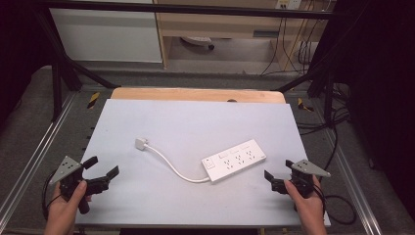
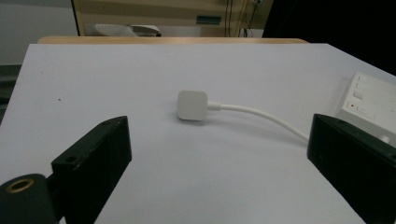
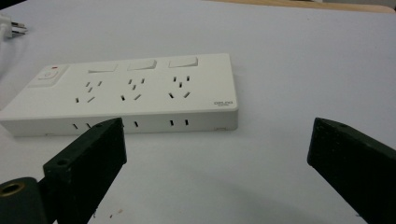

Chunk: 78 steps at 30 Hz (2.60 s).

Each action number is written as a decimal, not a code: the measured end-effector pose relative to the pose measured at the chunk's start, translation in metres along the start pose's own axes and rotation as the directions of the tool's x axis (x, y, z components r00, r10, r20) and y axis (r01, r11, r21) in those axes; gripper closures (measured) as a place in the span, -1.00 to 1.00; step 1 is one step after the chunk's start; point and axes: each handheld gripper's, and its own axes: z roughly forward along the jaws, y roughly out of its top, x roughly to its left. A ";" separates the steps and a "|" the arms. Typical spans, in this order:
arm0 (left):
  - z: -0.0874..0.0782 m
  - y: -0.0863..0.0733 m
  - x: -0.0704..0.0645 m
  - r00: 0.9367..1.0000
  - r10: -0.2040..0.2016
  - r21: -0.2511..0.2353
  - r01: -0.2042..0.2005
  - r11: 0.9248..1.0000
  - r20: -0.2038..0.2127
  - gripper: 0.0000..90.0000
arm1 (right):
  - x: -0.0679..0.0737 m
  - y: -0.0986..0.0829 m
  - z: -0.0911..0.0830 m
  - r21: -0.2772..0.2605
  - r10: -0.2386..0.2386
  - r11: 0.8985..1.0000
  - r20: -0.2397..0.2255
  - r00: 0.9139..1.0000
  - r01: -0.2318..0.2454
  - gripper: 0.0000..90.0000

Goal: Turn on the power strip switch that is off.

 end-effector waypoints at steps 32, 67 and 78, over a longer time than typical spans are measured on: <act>0.006 -0.002 -0.008 0.998 0.065 0.045 -0.066 0.997 0.020 -0.88 | 0.001 0.019 -0.009 -0.012 0.066 0.998 -0.019 0.998 -0.067 -0.95; 0.009 -0.003 -0.010 0.996 0.087 0.058 -0.089 0.994 0.030 -0.87 | 0.031 0.060 -0.018 -0.085 -0.019 0.996 -0.083 0.996 0.012 -0.93; 0.009 -0.003 -0.011 0.995 0.098 0.061 -0.100 0.993 0.029 -0.87 | 0.037 0.070 -0.011 -0.088 -0.029 0.996 -0.112 0.993 0.019 -0.92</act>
